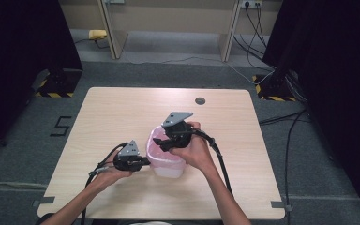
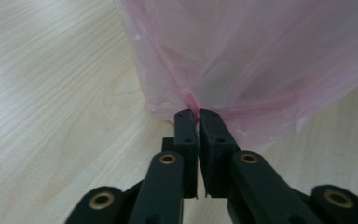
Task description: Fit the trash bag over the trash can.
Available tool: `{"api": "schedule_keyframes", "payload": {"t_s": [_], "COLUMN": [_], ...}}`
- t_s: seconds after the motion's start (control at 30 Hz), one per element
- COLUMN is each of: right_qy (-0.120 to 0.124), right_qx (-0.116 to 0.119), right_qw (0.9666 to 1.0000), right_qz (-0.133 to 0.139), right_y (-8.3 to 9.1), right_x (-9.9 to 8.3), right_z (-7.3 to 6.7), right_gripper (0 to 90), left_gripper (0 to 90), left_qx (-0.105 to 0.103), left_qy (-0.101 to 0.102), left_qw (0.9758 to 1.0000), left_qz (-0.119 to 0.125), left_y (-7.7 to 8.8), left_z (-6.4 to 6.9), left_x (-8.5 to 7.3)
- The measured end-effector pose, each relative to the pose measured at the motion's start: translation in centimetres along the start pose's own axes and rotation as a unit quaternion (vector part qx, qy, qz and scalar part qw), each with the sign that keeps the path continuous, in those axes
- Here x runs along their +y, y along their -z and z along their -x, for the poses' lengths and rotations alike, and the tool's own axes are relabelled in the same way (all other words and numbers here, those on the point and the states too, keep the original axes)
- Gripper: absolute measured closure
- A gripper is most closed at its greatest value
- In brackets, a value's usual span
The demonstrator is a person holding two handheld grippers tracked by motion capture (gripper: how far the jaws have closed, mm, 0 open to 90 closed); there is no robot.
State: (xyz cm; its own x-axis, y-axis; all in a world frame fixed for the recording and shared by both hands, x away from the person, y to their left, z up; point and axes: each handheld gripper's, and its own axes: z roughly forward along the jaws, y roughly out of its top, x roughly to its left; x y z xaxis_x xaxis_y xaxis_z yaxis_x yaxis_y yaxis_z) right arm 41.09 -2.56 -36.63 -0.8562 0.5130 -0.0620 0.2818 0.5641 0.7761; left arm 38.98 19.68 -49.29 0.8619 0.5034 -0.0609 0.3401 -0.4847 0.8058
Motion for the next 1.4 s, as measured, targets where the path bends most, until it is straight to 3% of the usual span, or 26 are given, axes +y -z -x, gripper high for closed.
{"api": "schedule_keyframes", "payload": {"t_s": [0.1, 0.2, 0.3, 0.4, 0.5, 0.63, 0.77, 0.83, 0.93, 1.1, 1.23, 1.4], "right_qy": [0.004, 0.013, 0.027, 0.046, 0.041, 0.031, 0.017, 0.009, 0.008, 0.02, 0.031, 0.021], "right_qx": [0.002, 0.014, 0.017, 0.003, 0.006, 0.0, -0.033, -0.053, -0.047, -0.044, -0.023, 0.003], "right_qw": [0.9998, 0.9978, 0.9937, 0.9885, 0.9899, 0.9959, 0.9987, 0.9981, 0.9981, 0.9957, 0.994, 0.9897], "right_qz": [-0.021, -0.064, -0.107, -0.144, -0.135, -0.084, -0.034, -0.029, -0.04, -0.079, -0.102, -0.142], "right_y": [-1.1, -2.2, -3.1, -3.6, -3.3, -1.1, 2.2, 3.5, 3.7, 2.3, 1.5, 1.0], "right_x": [-0.1, -0.4, -0.6, -0.6, -0.5, -0.1, -0.1, -0.6, -1.7, -3.0, -2.8, -2.3], "right_z": [0.4, 0.5, 0.5, 0.3, 0.2, 0.3, 0.6, 0.9, 0.9, 0.7, 0.8, 1.2], "right_gripper": [45.5, 47.2, 47.9, 46.8, 44.7, 43.2, 41.0, 41.0, 41.2, 41.8, 42.3, 40.9], "left_gripper": [79.5, 74.6, 71.7, 69.3, 67.5, 65.1, 62.8, 61.1, 60.0, 59.0, 58.0, 57.3], "left_qx": [-0.007, -0.01, -0.008, -0.008, -0.009, -0.011, -0.01, -0.01, -0.011, -0.015, -0.015, -0.015], "left_qy": [-0.008, -0.008, -0.012, -0.011, -0.01, -0.009, -0.006, -0.007, -0.009, -0.009, -0.009, -0.009], "left_qw": [0.9999, 0.9999, 0.9999, 0.9999, 0.9999, 0.9999, 0.9999, 0.9999, 0.9999, 0.9998, 0.9998, 0.9998], "left_qz": [-0.001, -0.001, -0.004, -0.003, -0.002, -0.005, -0.005, -0.006, -0.008, -0.01, -0.011, -0.012], "left_y": [0.5, 0.7, 0.7, 0.8, 0.9, 0.9, 1.0, 1.0, 1.0, 1.0, 0.9, 0.9], "left_z": [0.4, 0.6, 0.8, 0.9, 1.0, 1.2, 1.4, 1.7, 2.1, 2.6, 2.6, 2.7], "left_x": [0.0, 0.0, 0.1, 0.1, 0.0, 0.0, 0.0, 0.0, -0.1, -0.2, -0.2, -0.2]}}
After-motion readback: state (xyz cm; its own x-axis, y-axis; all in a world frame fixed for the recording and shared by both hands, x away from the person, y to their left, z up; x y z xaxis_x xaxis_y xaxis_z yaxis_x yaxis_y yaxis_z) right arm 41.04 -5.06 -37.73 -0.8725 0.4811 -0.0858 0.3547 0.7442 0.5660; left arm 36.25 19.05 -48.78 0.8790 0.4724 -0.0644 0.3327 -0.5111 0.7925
